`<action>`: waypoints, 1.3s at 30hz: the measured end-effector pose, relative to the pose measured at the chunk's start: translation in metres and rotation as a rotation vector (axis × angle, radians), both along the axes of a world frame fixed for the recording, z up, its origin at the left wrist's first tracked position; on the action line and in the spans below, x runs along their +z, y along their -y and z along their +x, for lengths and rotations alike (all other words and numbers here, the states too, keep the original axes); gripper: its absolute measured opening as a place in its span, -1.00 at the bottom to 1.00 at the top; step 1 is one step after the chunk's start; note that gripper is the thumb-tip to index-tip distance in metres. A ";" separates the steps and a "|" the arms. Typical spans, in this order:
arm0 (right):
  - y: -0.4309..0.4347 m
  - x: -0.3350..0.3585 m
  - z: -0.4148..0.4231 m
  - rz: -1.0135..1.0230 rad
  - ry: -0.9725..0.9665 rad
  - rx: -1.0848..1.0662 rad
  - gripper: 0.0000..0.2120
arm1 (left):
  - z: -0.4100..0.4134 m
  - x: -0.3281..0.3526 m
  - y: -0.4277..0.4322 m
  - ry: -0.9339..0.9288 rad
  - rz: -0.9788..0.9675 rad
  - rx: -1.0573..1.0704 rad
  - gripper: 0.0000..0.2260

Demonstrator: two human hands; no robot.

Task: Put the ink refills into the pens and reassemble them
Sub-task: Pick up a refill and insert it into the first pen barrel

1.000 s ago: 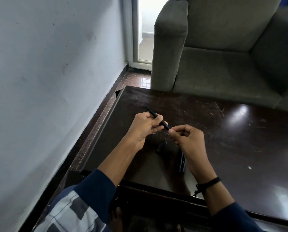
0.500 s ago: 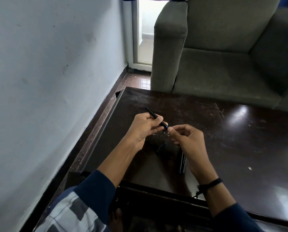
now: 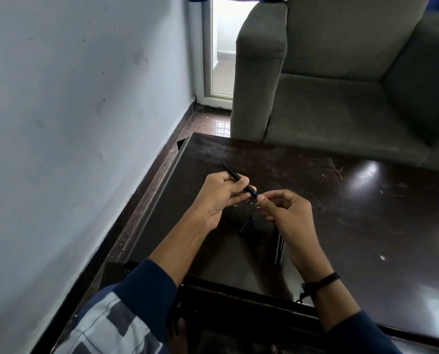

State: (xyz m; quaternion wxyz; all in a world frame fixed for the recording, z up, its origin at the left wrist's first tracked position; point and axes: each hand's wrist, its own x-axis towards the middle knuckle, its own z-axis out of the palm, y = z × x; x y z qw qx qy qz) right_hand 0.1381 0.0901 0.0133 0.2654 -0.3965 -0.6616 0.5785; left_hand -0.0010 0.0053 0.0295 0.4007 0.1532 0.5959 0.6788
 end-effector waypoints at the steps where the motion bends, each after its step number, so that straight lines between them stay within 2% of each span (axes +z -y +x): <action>1: -0.001 0.001 0.000 -0.013 -0.011 -0.009 -0.90 | 0.000 0.001 0.000 0.002 0.005 0.007 -0.93; 9: -0.001 -0.004 0.000 0.001 0.026 -0.003 -0.96 | 0.002 0.000 0.000 -0.013 -0.014 -0.005 -0.95; 16: -0.001 0.000 0.001 -0.043 -0.027 -0.016 -0.94 | -0.001 0.003 0.002 -0.003 -0.002 0.003 -0.94; 22: 0.000 -0.002 0.001 0.007 0.037 0.021 -0.94 | 0.001 0.001 0.001 -0.012 -0.022 -0.017 -0.93; 27: 0.001 -0.002 0.001 -0.006 -0.006 0.045 -0.87 | -0.001 0.001 0.002 -0.005 -0.008 -0.015 -0.94; 36: 0.003 0.002 0.001 -0.016 0.024 0.057 -0.98 | -0.001 0.002 0.001 -0.025 -0.022 -0.031 -0.93; 39: 0.003 0.003 0.002 -0.020 0.007 0.062 -0.92 | -0.001 0.002 0.002 -0.025 -0.018 -0.039 -0.92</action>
